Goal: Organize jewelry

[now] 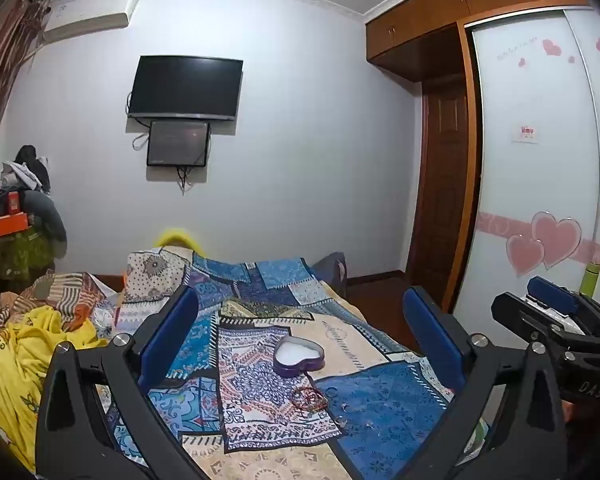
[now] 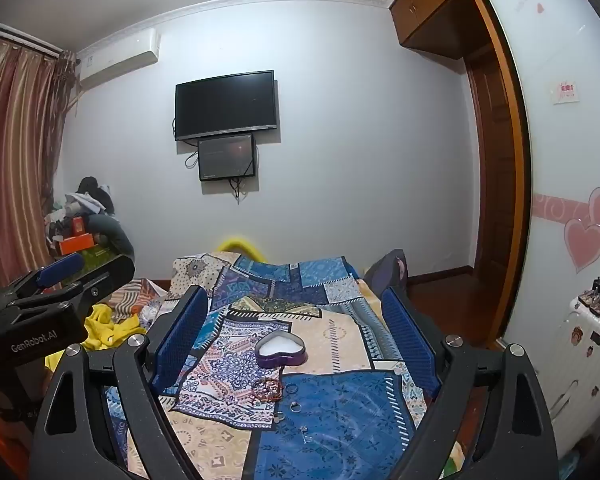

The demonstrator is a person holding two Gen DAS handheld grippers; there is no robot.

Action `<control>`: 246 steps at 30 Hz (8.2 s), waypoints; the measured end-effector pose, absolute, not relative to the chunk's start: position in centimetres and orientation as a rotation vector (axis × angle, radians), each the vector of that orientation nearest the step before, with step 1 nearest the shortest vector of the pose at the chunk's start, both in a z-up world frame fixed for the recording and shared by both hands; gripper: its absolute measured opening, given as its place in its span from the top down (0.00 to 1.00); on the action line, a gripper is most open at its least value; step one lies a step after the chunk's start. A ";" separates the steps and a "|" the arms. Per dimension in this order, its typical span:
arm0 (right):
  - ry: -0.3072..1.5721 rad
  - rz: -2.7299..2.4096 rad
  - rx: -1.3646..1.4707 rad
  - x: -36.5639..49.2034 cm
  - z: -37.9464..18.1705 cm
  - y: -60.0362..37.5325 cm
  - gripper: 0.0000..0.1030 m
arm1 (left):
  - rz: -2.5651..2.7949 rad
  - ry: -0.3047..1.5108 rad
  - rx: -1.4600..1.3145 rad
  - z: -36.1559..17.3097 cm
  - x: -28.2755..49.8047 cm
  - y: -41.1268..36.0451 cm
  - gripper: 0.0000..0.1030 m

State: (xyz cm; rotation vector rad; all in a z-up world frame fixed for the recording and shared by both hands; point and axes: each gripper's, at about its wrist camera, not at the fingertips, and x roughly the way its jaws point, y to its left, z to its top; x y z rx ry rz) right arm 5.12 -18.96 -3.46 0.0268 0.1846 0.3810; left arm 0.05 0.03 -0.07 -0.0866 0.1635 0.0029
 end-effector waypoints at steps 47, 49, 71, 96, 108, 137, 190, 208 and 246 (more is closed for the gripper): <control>0.216 0.386 0.040 5.6 -4.1 -18.9 0.16 | 0.006 0.227 -0.094 -1.4 1.9 0.3 0.00; 0.219 0.386 0.038 5.7 -4.1 -18.9 0.16 | 0.005 0.227 -0.092 -1.4 1.9 0.2 0.00; 0.234 0.387 0.040 6.1 -4.0 -19.0 0.16 | -0.014 0.223 -0.089 -0.9 1.9 -0.3 0.00; 0.425 0.331 -0.006 10.1 -9.4 -19.2 0.16 | 0.022 0.412 -0.111 -6.1 6.5 1.2 0.00; 0.731 0.354 -0.053 14.4 -17.5 -19.2 0.22 | 0.040 0.674 -0.127 -13.5 11.0 2.6 0.16; 0.841 0.517 -0.047 18.4 -20.6 -17.9 0.91 | -0.284 0.973 -0.060 -20.8 16.8 -4.5 0.64; 0.622 0.565 -0.100 26.0 -12.8 -11.5 0.91 | -0.146 0.753 -0.048 -13.6 24.7 2.6 0.83; 0.702 0.620 -0.130 30.9 -14.9 -9.7 0.91 | -0.159 0.858 -0.089 -17.2 31.1 4.2 0.83; 0.834 0.643 -0.174 31.2 -16.2 -9.4 0.79 | -0.179 0.885 -0.061 -16.4 29.9 4.4 0.82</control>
